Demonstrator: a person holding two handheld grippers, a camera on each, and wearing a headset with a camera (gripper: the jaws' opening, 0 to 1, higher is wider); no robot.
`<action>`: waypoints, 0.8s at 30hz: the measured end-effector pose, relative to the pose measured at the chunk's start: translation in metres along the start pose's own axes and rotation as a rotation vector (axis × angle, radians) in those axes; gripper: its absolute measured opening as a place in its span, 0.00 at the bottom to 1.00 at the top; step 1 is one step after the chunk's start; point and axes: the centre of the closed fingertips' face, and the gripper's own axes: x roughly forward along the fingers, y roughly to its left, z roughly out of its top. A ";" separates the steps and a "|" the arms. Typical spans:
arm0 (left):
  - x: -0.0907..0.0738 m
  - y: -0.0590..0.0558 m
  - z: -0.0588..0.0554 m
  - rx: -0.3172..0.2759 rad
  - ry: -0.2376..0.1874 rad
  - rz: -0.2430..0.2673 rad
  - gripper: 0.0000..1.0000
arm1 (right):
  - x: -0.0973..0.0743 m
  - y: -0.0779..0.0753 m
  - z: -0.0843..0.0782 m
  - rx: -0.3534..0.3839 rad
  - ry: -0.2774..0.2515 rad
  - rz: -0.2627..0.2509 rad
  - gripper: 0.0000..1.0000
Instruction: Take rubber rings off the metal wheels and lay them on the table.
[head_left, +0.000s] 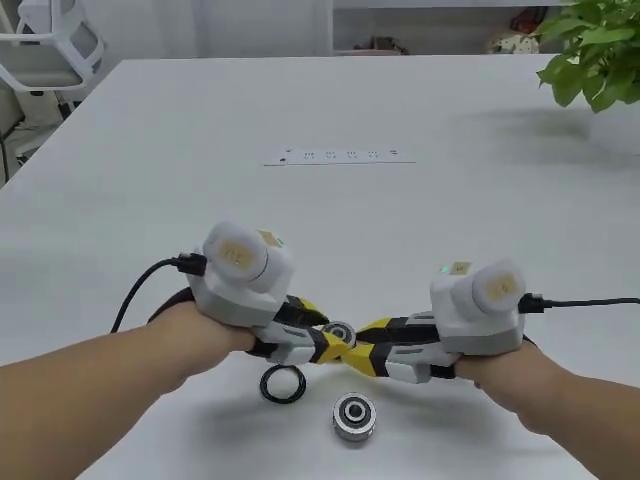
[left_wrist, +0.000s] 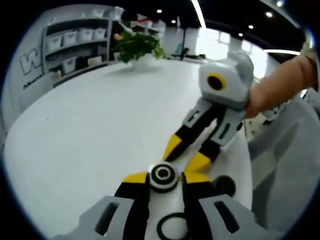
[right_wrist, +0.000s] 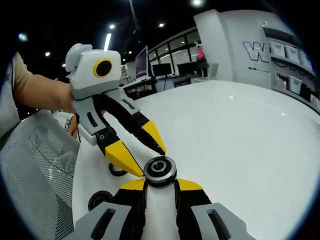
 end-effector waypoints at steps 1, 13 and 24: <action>0.001 0.000 0.000 0.005 0.004 0.003 0.25 | 0.000 0.000 0.000 0.000 -0.001 0.000 0.19; 0.006 0.000 -0.001 0.078 0.022 0.040 0.16 | 0.000 0.000 0.000 -0.009 -0.013 -0.007 0.19; 0.004 0.001 -0.002 0.070 0.022 0.056 0.13 | -0.001 -0.002 0.000 -0.115 0.028 -0.047 0.13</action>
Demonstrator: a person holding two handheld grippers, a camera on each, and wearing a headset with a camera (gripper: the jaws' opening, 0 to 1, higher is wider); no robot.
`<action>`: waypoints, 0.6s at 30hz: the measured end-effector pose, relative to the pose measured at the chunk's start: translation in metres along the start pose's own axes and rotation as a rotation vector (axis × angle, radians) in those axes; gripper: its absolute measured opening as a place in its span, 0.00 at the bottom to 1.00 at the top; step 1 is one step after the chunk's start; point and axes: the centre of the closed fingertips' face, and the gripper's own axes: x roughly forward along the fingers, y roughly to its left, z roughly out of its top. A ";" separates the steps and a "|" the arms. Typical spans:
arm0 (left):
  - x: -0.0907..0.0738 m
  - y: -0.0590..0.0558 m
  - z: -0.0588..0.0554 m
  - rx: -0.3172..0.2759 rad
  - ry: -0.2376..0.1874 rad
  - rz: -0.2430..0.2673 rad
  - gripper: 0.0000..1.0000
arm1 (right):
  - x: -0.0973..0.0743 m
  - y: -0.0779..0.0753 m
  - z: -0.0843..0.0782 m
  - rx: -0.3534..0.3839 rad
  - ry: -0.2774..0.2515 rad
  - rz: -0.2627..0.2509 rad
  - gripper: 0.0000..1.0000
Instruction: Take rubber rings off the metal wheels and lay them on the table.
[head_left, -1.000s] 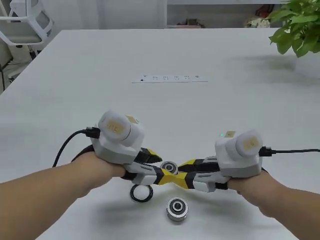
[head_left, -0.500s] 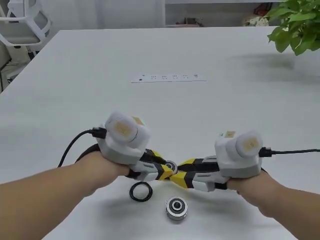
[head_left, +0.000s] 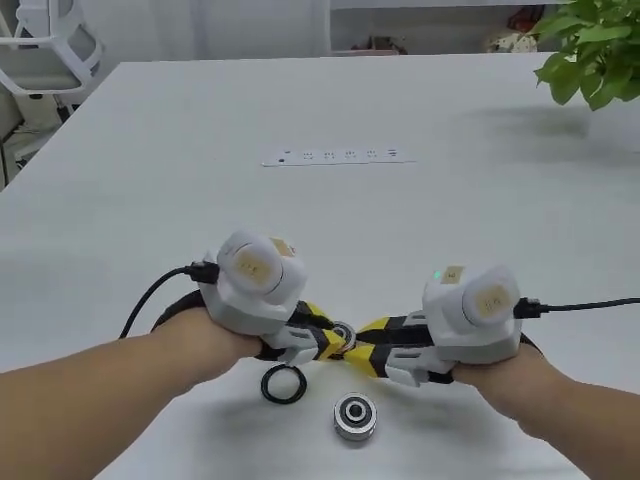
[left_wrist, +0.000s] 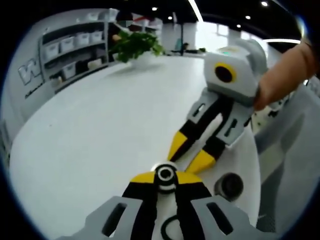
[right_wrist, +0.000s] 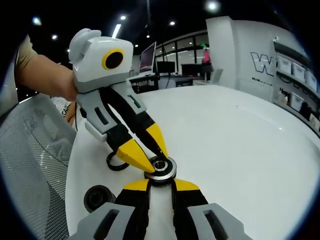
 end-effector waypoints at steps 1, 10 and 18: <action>0.000 0.000 0.000 -0.001 0.000 0.002 0.13 | 0.000 0.000 0.000 0.002 0.000 0.002 0.13; -0.001 0.000 0.000 0.001 0.004 0.010 0.13 | -0.001 -0.003 -0.004 0.045 0.017 0.014 0.01; 0.000 0.001 0.000 -0.004 0.005 0.029 0.13 | -0.001 -0.009 -0.005 0.192 0.003 -0.025 0.00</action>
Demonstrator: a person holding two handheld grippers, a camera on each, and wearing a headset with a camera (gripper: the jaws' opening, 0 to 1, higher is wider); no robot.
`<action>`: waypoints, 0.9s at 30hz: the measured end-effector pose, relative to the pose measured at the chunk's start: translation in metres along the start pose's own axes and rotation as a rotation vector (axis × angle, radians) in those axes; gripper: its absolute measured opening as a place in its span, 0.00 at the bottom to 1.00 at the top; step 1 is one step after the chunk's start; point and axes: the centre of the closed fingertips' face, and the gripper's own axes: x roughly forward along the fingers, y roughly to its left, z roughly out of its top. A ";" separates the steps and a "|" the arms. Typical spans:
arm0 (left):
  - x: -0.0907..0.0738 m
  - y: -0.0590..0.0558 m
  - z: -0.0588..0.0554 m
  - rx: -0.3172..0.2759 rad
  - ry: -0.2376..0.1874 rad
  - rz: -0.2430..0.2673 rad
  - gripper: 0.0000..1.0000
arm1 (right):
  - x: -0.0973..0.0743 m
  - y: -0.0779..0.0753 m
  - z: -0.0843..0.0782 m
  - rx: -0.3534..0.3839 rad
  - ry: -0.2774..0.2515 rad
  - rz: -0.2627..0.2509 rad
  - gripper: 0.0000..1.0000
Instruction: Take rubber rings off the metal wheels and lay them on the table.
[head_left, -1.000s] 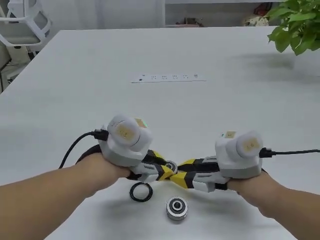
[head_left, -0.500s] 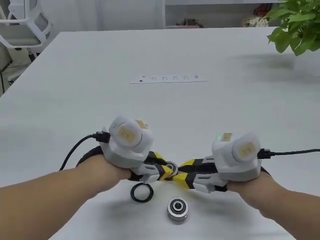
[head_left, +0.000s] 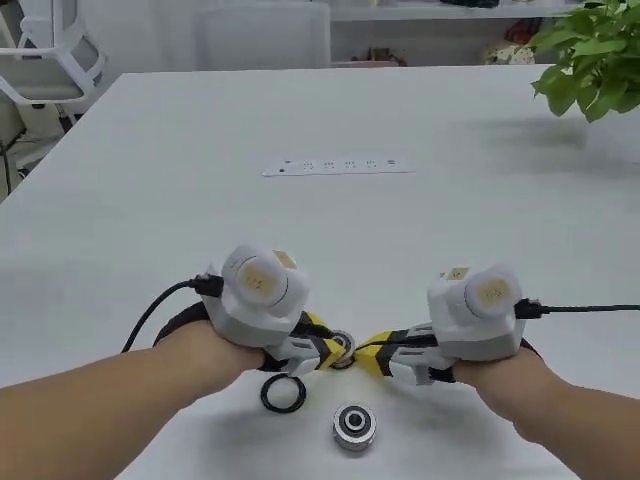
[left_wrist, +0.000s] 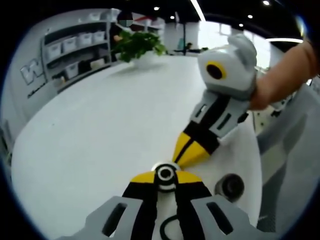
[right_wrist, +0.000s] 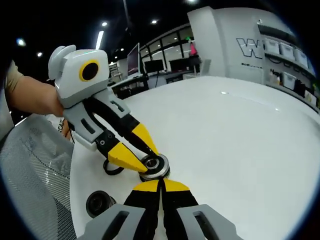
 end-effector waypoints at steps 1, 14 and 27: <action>0.000 0.000 0.000 0.000 0.000 0.003 0.13 | 0.000 -0.001 0.000 0.035 -0.007 -0.004 0.00; 0.001 -0.002 0.001 0.001 0.003 0.012 0.12 | -0.006 -0.010 0.007 0.236 -0.081 -0.021 0.00; 0.002 -0.002 0.001 0.006 0.004 0.028 0.12 | -0.009 -0.004 0.016 0.283 -0.113 -0.016 0.00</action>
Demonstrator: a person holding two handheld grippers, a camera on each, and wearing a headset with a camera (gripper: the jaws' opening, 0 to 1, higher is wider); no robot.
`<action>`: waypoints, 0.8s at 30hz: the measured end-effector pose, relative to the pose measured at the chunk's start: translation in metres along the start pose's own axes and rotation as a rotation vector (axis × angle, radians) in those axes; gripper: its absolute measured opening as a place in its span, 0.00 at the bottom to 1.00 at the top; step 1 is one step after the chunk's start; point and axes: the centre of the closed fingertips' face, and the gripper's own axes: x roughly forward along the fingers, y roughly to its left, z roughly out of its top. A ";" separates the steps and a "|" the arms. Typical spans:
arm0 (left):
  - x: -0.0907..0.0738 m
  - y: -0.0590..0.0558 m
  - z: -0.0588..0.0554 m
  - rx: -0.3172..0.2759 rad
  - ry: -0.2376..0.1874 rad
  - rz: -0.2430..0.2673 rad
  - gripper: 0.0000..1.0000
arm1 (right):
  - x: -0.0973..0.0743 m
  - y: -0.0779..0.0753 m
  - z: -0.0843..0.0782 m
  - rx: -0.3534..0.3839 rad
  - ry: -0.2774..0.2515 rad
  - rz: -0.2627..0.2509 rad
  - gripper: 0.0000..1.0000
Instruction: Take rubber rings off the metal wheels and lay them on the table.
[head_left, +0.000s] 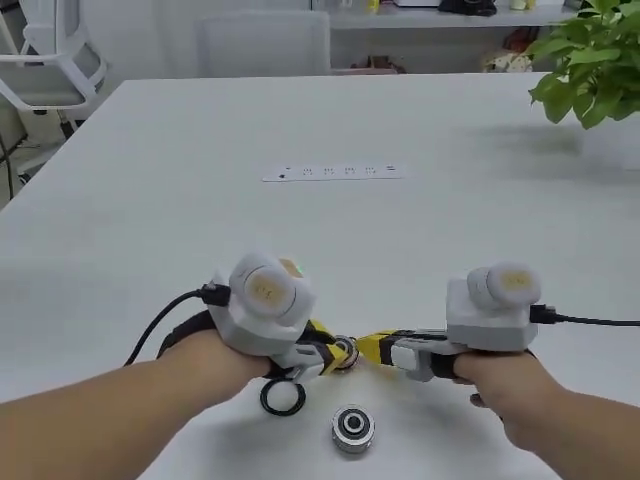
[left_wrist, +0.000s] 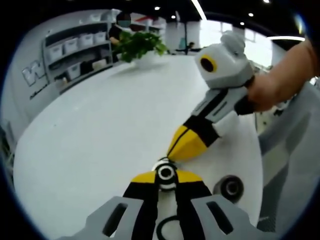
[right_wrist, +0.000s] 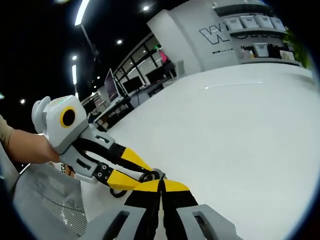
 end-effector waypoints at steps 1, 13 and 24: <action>0.000 0.000 0.000 0.000 0.000 0.002 0.12 | -0.001 0.001 0.000 0.000 -0.001 -0.001 0.00; 0.000 0.000 0.000 0.003 0.003 0.011 0.12 | 0.000 0.010 0.000 -0.031 0.003 0.022 0.00; 0.000 -0.001 0.000 0.000 -0.005 0.017 0.12 | 0.004 0.034 0.011 -0.029 -0.032 0.106 0.00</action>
